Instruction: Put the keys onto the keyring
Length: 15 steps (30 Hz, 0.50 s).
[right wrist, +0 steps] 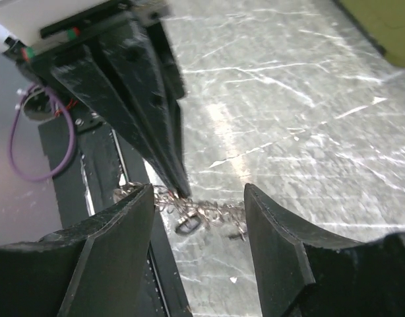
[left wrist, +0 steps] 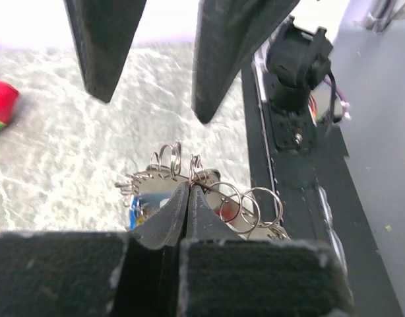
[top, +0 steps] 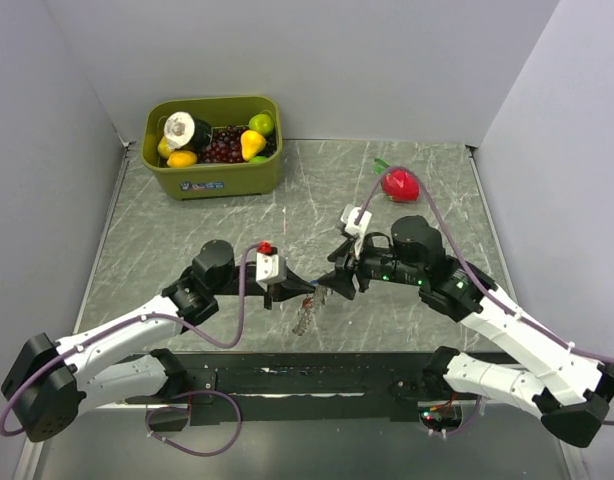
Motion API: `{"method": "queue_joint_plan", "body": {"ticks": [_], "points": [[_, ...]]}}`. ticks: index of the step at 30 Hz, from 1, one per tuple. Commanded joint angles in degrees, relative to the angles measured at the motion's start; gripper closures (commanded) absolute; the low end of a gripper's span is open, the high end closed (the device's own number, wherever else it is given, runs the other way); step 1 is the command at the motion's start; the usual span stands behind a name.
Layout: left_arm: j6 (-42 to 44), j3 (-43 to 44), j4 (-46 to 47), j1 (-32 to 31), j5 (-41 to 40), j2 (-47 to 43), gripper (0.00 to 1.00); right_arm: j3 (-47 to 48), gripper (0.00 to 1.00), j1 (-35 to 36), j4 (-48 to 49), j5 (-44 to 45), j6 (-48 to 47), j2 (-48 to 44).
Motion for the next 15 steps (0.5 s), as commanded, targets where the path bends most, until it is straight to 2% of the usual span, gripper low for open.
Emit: {"method": "queue_joint_plan", "body": {"ticks": [1,4,5,9,11,15], "points": [[-6.2,-3.8,20.8,-0.3,-3.3,-4.7,0.99,-1.6,0.37,-3.0,4.7,-0.5,2.6,-3.8],[-10.3,-7.4,28.9,-0.2,-5.2,-6.4,0.99,-4.1,0.38,-5.8,7.8,-5.3,3.6,-7.6],[-11.0,-8.1,30.5,0.0,-5.3,-6.6,0.99,-4.6,0.38,-6.4,8.8,-9.4,3.9,-8.5],[-15.5,-10.3,38.6,0.7,-2.9,-5.4,0.99,-5.4,0.39,-7.8,11.0,-18.6,4.1,-10.7],[-18.1,-10.4,42.3,1.0,-2.0,-3.9,0.99,-5.0,0.44,-8.1,10.1,-21.5,3.3,-9.8],[-20.7,-9.1,43.6,1.9,2.6,-2.0,0.99,-4.8,0.56,-8.2,9.5,-26.7,2.7,-7.6]]}}
